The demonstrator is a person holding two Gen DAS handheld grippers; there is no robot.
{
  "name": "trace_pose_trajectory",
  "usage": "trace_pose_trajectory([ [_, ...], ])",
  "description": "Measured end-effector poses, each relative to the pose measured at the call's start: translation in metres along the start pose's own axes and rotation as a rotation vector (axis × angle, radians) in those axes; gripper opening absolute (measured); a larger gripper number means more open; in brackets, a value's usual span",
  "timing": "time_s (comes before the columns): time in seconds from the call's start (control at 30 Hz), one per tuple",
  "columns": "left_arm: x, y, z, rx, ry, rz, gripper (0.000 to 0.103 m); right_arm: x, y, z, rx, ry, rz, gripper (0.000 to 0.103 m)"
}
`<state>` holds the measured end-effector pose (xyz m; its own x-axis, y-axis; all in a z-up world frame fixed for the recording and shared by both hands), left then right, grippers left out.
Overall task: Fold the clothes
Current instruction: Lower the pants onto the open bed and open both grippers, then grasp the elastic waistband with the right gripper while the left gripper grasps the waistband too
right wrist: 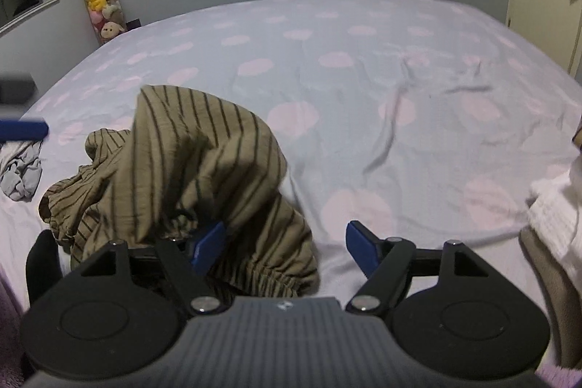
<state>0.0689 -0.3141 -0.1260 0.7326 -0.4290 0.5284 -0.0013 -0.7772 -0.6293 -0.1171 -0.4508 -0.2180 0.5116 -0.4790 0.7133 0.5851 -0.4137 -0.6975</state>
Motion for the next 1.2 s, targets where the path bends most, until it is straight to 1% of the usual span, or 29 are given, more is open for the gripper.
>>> trace_pose_trajectory([
  [0.07,-0.007,0.013,0.001,0.061,0.035,0.034,0.061,-0.002,0.004,-0.006,0.007,0.029,0.017,0.076],
  [0.1,-0.011,0.019,0.001,0.093,0.058,0.050,0.058,-0.003,0.008,-0.008,0.017,0.047,0.027,0.076],
  [0.17,-0.020,0.029,-0.004,0.151,0.133,0.074,0.057,-0.004,0.013,-0.013,0.034,0.086,0.047,0.076],
  [0.27,-0.037,0.038,-0.016,0.200,0.251,0.108,0.057,-0.006,0.019,-0.019,0.040,0.125,0.068,0.076],
  [0.37,-0.052,0.045,-0.027,0.220,0.335,0.137,0.057,-0.007,0.023,-0.019,0.053,0.134,0.080,0.074],
  [0.43,-0.061,0.049,-0.033,0.231,0.370,0.152,0.057,-0.009,0.030,-0.018,0.065,0.135,0.108,0.065],
  [0.53,-0.073,0.058,-0.041,0.239,0.421,0.174,0.057,-0.011,0.043,-0.015,0.088,0.140,0.157,0.053],
  [0.57,-0.077,0.063,-0.042,0.244,0.426,0.190,0.057,-0.012,0.045,-0.014,0.094,0.139,0.168,0.051],
  [0.6,-0.079,0.068,-0.041,0.252,0.424,0.202,0.057,-0.012,0.046,-0.012,0.101,0.134,0.173,0.045],
  [0.67,-0.082,0.077,-0.039,0.270,0.421,0.217,0.051,-0.013,0.047,-0.009,0.107,0.121,0.177,0.038],
  [0.73,-0.082,0.085,-0.036,0.290,0.419,0.224,0.041,-0.013,0.046,-0.008,0.110,0.116,0.173,0.027],
  [0.77,-0.083,0.089,-0.034,0.301,0.418,0.228,0.039,-0.014,0.046,-0.009,0.111,0.118,0.171,0.024],
  [0.83,-0.083,0.098,-0.031,0.321,0.416,0.235,0.025,-0.013,0.045,-0.009,0.114,0.119,0.157,0.015],
  [0.87,-0.083,0.101,-0.030,0.329,0.415,0.236,0.023,-0.012,0.044,-0.009,0.116,0.119,0.149,0.011],
  [0.9,-0.082,0.102,-0.029,0.331,0.415,0.230,0.017,-0.011,0.043,-0.009,0.117,0.118,0.136,0.008],
  [0.93,-0.079,0.104,-0.029,0.340,0.422,0.222,0.012,-0.009,0.041,-0.010,0.117,0.116,0.115,0.007],
  [1.03,-0.069,0.107,-0.029,0.384,0.464,0.194,0.004,-0.004,0.036,-0.013,0.107,0.125,0.070,0.005],
  [1.2,-0.034,0.106,-0.035,0.408,0.492,0.121,0.002,0.015,0.030,-0.023,0.091,0.141,0.006,0.005],
])
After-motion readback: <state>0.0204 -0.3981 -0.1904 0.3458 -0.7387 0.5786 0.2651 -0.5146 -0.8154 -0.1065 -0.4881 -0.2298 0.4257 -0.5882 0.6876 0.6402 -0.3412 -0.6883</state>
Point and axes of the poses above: each gripper's, at about its wrist camera, not at the fingertips, and y roughly the way its jaws point, z to its left, x to its top, the point moved 6 cm from there along y, roughly the way its jaws point, and after that the axes turned 6 degrees about -y, right-handed, at the moved point
